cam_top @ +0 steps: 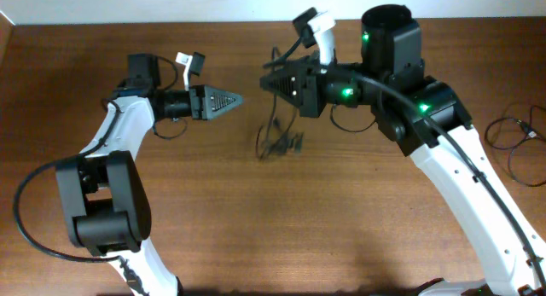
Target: Untangle cables
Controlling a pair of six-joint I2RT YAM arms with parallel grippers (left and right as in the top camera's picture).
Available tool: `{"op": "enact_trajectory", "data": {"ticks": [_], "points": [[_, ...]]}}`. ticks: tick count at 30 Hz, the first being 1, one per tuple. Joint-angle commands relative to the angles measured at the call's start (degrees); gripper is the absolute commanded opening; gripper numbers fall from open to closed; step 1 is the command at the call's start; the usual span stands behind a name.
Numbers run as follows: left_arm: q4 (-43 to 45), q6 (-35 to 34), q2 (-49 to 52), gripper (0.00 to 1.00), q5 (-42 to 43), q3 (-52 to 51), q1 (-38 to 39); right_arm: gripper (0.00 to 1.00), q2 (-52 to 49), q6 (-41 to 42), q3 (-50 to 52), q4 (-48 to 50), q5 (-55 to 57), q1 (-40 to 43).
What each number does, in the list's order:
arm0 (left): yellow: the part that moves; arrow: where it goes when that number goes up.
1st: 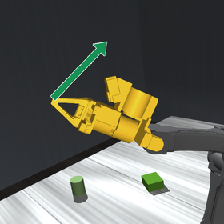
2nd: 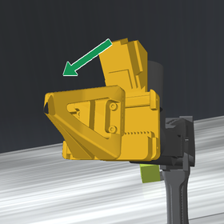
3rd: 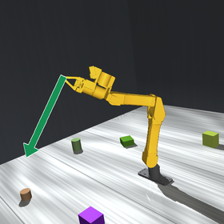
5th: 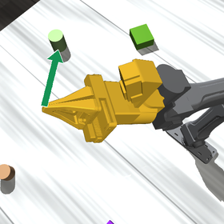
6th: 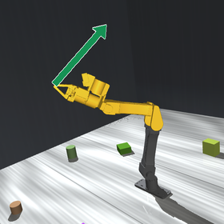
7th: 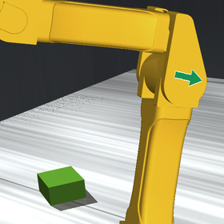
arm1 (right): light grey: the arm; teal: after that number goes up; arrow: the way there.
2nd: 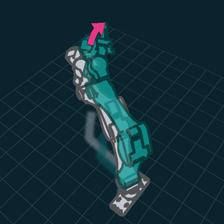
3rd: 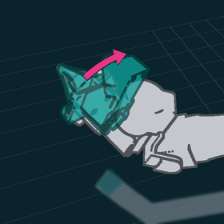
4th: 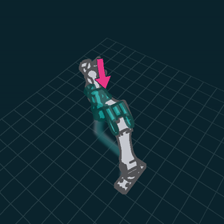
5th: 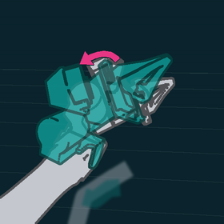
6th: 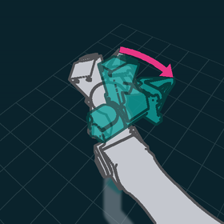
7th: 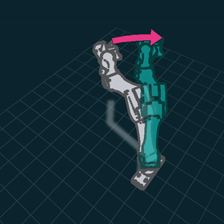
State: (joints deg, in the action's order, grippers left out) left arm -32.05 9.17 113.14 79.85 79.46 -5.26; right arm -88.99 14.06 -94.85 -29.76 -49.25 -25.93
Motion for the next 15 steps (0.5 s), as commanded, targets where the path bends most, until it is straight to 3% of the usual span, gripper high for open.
{"op": "enact_trajectory", "data": {"ticks": [1, 9, 15], "points": [[0.11, -0.98, 0.52, 0.99, 0.74, 0.31, 4.2, 0.04, 0.74, -3.45, 0.0, 1.53, -2.71, -1.51], [-0.55, -4.42, 0.52, 0.99, -18.53, 0.31, 15.39, 0.04, 0.87, -8.35, -1.84, 4.7, -2.19, -1.57], [-2.73, -4.44, 0.52, 0.99, -39.8, 0.31, 19.96, 0.04, 0.87, -8.31, -11.82, 4.7, 4.81, 3.91]]}}
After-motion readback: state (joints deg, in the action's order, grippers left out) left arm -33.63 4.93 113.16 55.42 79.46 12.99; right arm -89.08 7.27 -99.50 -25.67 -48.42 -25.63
